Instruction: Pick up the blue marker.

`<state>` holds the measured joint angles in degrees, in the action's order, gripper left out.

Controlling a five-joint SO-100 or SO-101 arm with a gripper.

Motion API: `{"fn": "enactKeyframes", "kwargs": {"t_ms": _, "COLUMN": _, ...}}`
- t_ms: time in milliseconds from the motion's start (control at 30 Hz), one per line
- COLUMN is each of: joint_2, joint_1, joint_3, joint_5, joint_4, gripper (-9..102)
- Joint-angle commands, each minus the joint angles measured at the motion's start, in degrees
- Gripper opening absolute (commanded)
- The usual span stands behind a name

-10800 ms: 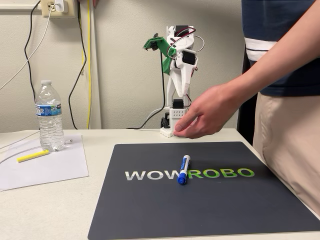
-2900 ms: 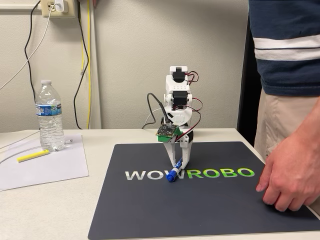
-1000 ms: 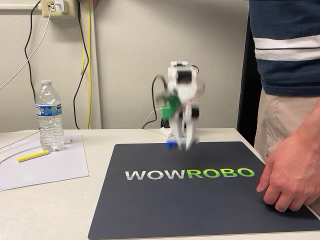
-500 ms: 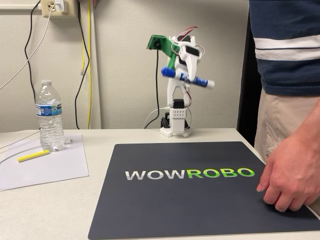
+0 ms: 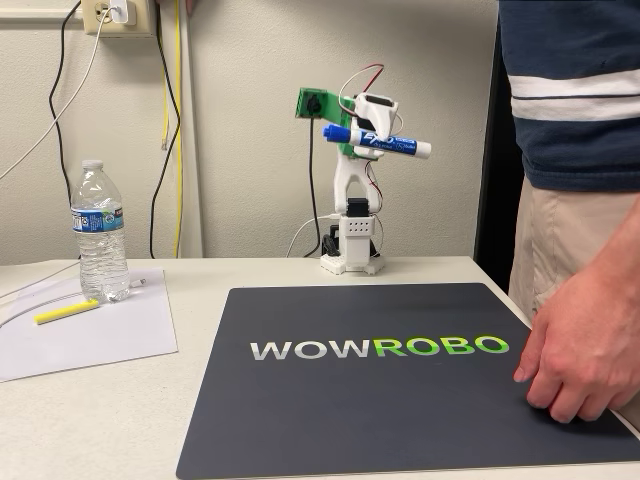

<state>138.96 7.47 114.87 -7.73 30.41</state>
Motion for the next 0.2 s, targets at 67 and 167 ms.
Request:
{"fn": "enactKeyframes", "kwargs": {"t_ms": 67, "joint_2": 2.4, "joint_1": 0.3, "joint_3": 0.5, "joint_5": 1.4, "joint_4": -1.9, "gripper": 4}}
{"fn": "enactKeyframes", "kwargs": {"t_ms": 167, "joint_2": 2.2, "joint_1": 1.1, "joint_3": 0.5, "joint_5": 1.5, "joint_4": -1.5, "gripper": 4}}
